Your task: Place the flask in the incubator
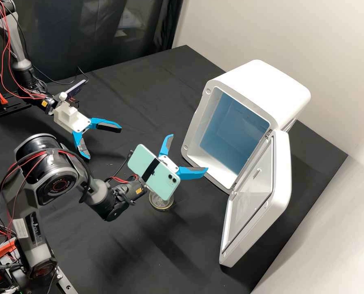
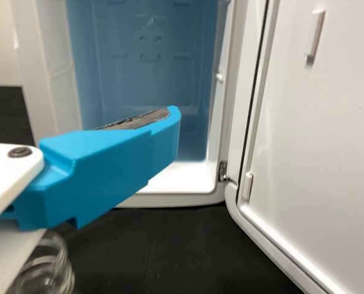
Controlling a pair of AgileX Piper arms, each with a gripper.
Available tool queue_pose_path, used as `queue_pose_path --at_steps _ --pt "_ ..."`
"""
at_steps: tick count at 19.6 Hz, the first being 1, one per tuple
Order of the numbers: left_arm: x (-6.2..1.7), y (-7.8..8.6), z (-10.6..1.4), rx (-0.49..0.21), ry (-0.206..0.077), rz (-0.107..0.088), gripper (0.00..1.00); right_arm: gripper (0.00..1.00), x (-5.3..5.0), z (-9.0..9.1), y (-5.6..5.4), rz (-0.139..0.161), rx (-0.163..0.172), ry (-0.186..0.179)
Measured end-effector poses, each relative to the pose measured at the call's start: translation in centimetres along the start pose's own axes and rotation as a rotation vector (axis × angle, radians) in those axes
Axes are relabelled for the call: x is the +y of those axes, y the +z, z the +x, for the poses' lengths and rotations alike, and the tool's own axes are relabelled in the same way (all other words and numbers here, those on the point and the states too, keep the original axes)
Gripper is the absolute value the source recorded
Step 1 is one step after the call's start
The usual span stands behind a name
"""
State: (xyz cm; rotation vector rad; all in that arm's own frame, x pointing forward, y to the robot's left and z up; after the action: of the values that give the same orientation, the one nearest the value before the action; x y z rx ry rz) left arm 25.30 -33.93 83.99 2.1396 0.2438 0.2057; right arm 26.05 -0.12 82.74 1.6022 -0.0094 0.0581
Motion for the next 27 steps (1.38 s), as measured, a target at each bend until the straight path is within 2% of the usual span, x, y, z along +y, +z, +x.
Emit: queue_pose_path --at_steps 4,9,14,19,20,22,27 --pt "0.0 0.0 0.0 0.0 0.0 0.0 1.0 1.0 -0.4 -2.2 -0.1 0.001 0.014 -0.054" --pt "-0.05 0.0 0.0 0.0 -0.002 0.0 1.0 1.0 -1.5 -3.5 0.5 0.009 -0.016 -0.106" --pt "-0.05 0.0 0.0 0.0 -0.002 0.0 1.0 1.0 -3.0 -3.8 1.8 0.02 -0.073 -0.176" --pt "-0.05 0.0 0.0 0.0 -0.002 0.0 1.0 1.0 -4.4 -3.7 3.5 0.032 -0.149 -0.238" --pt "-0.05 0.0 0.0 0.0 -0.002 0.0 1.0 1.0 -4.6 -3.6 4.1 0.033 -0.174 -0.244" --pt "-0.05 0.0 0.0 0.0 -0.002 0.0 1.0 1.0 -5.0 -3.2 4.9 0.029 -0.201 -0.255" --pt "-0.05 0.0 0.0 0.0 -0.002 0.0 1.0 1.0 -5.3 -2.3 5.8 0.035 -0.226 -0.255"
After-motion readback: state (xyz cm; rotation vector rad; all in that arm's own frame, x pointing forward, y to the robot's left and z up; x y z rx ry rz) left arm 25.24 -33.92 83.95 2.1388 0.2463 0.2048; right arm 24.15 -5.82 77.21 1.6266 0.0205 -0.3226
